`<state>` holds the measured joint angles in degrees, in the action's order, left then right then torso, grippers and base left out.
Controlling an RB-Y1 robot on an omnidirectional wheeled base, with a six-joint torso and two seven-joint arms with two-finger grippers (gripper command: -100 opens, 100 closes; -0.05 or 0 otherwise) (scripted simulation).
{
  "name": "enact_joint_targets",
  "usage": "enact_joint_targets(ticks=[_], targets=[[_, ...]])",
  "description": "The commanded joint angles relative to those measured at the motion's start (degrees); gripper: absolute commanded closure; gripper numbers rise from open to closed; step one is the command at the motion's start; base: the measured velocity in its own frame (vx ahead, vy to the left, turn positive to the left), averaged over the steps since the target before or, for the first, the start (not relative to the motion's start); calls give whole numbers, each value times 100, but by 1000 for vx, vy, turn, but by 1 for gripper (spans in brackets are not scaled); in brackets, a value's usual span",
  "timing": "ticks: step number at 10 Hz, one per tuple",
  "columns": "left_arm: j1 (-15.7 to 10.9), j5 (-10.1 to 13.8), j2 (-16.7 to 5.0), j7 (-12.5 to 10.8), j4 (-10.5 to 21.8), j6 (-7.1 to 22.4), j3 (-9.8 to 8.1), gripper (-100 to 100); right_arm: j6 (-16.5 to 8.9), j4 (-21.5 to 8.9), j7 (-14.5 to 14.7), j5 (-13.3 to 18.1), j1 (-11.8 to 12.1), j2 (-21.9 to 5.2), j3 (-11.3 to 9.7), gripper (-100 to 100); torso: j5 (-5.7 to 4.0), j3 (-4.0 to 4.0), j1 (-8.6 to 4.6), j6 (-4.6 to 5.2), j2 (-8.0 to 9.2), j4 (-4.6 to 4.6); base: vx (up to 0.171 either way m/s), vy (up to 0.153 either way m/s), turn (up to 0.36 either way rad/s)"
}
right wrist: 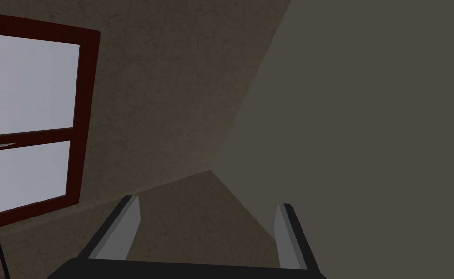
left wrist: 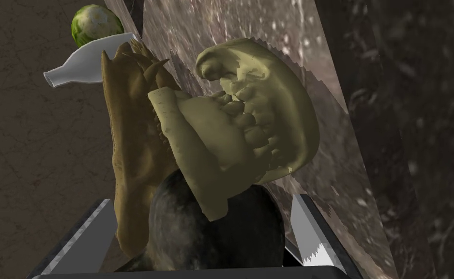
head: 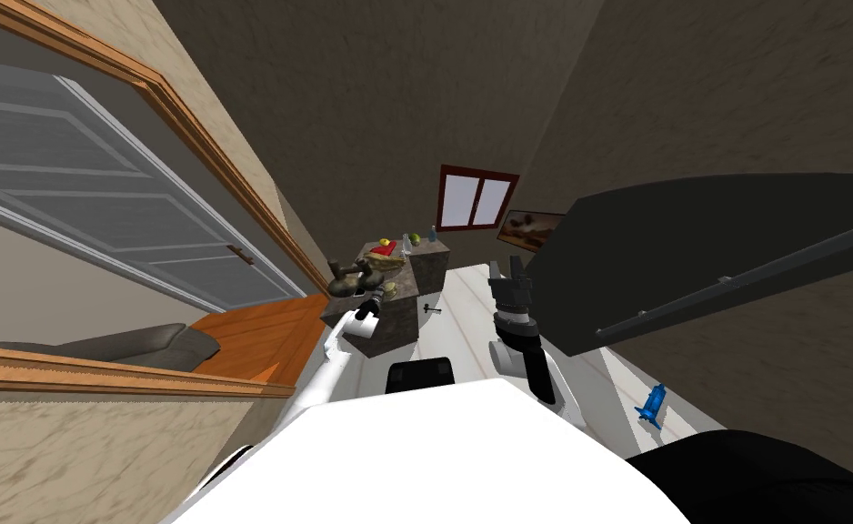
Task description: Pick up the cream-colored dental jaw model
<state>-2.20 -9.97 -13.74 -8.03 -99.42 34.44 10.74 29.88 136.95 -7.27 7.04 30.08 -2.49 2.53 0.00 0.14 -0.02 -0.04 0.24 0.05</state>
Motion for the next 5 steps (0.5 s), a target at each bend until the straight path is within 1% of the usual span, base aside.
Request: enact_joint_targets(ticks=[1, 2, 3, 4, 5], targets=[[-286, 58, 11, 99, 286, -117, -99, -100, 0, 0, 0, 0, 0, 0, 0, 0, 0, 0, 0, 0, 0, 0, -72, -3, -6], [-362, 58, 11, 99, 470, -117, -99, -100, 0, 0, 0, 0, 0, 0, 0, 0, 0, 1, 0, 0, 0, 0, -30, -3, -1], [-362, 58, 11, 99, 627, -117, -99, -100, 0, 0, 0, 0, 0, 0, 0, 0, 0, -5, 0, -1, -10, -2, 0, 0, 0], [-362, 58, 11, 99, 691, -117, -99, -100, 0, 0, 0, 0, 1, 0, 0, 0, 0, -11, 0, -1, -19, -4, 6, 1, 0], [-660, 147, 69, 267, 920, -384, -315, -100, 0, 0, 0, 0, 1, 0, 0, 0, 1, -14, 1, -1, -25, -6, -47, 8, -5]])
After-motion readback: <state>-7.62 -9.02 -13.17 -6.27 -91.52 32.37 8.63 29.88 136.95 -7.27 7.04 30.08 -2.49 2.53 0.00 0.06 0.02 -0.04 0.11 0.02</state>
